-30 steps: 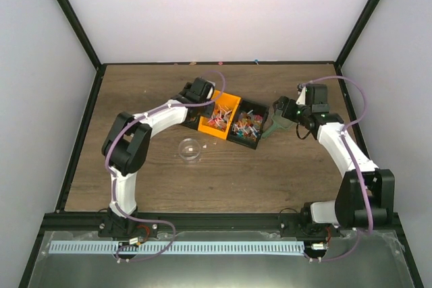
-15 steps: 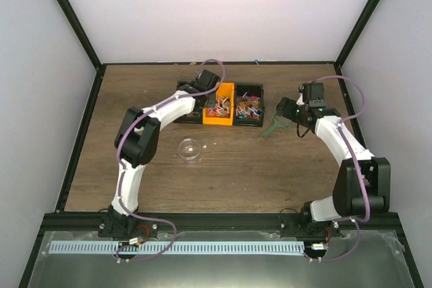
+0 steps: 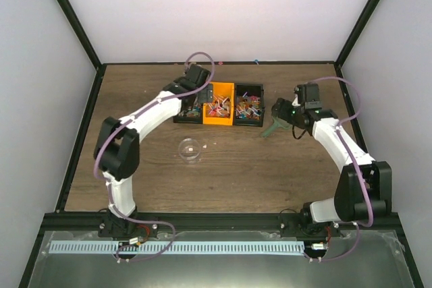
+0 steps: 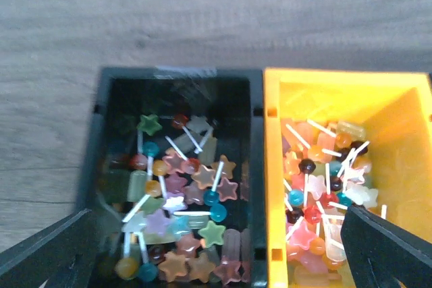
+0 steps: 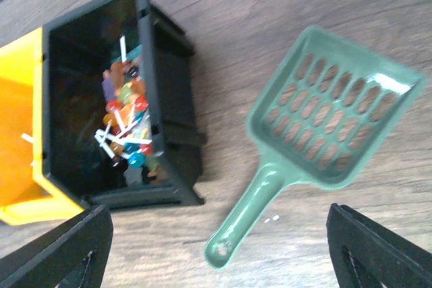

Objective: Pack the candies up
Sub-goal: Adjust the storage box at the center of the board, then move the bottle lid to the center of the board.

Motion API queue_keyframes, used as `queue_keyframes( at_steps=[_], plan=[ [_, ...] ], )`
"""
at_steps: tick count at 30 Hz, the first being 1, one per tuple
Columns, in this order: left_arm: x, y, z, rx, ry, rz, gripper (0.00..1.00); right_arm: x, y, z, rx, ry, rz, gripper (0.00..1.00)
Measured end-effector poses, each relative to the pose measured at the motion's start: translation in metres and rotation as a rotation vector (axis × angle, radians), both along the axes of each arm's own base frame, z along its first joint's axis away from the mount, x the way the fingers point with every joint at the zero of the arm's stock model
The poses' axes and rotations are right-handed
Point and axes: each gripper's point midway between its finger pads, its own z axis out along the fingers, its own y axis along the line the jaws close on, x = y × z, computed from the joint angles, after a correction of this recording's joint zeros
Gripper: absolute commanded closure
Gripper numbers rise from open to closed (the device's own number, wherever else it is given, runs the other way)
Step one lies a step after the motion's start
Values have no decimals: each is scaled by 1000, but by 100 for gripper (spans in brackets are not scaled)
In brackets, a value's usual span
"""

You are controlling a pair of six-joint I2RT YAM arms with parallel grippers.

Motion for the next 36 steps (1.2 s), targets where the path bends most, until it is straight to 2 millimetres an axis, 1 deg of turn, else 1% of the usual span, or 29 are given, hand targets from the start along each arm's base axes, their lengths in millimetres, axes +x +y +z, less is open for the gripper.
queue_keyframes(
  at_steps=[2, 3, 5, 6, 7, 8, 9, 10, 11, 12, 13, 14, 15, 17, 19, 21, 23, 25, 27, 30, 33, 36],
  plan=[
    [-4, 9, 24, -14, -40, 6, 0, -6, 14, 0, 9, 3, 25, 12],
    [-6, 17, 35, -23, -58, 15, 0, -8, 20, -1, 14, 7, 36, 12],
    [-14, 41, 48, -34, -76, 49, 0, -13, 34, -2, 24, 14, 59, 18],
    [-18, 61, 51, -36, -78, 82, 2, -16, 43, -3, 29, 18, 74, 20],
    [-20, 78, 52, -38, -78, 113, 5, -17, 48, -3, 30, 22, 82, 25],
    [-23, 102, 49, -38, -71, 158, 8, -20, 52, -3, 33, 28, 91, 30],
    [-25, 126, 45, -35, -60, 210, 14, -22, 56, -3, 34, 36, 99, 34],
    [-28, 147, 40, -31, -48, 257, 23, -24, 59, -3, 35, 42, 104, 36],
    [-32, 178, 30, -21, -24, 322, 37, -25, 60, -2, 40, 52, 100, 38],
    [-35, 197, 23, -18, -8, 369, 45, -25, 60, 0, 40, 54, 100, 41],
    [-38, 215, 15, -14, 18, 403, 49, -25, 60, 1, 39, 54, 98, 44],
    [-43, 229, 4, -10, 51, 423, 54, -25, 60, 3, 38, 53, 96, 47],
    [-46, 237, -3, -12, 79, 431, 57, -24, 59, 5, 36, 52, 88, 49],
    [-48, 244, -19, -6, 136, 413, 63, -24, 57, 7, 30, 49, 81, 51],
    [-45, 241, -32, 0, 183, 384, 68, -26, 56, 7, 31, 60, 75, 52],
    [-41, 235, -47, 4, 234, 344, 69, -29, 56, 6, 32, 72, 71, 52],
    [-39, 229, -62, 3, 279, 316, 67, -30, 56, 7, 35, 72, 68, 52],
    [-40, 226, -76, 4, 323, 294, 67, -31, 56, 9, 38, 67, 67, 52],
    [-42, 224, -89, 9, 364, 278, 69, -32, 55, 12, 39, 61, 63, 53],
    [-41, 223, -98, 17, 399, 260, 74, -33, 54, 14, 40, 57, 54, 52],
    [-38, 222, -102, 24, 410, 241, 79, -33, 54, 13, 42, 61, 48, 52],
    [-40, 220, -107, 23, 428, 229, 80, -34, 53, 11, 42, 66, 42, 52]
  ],
)
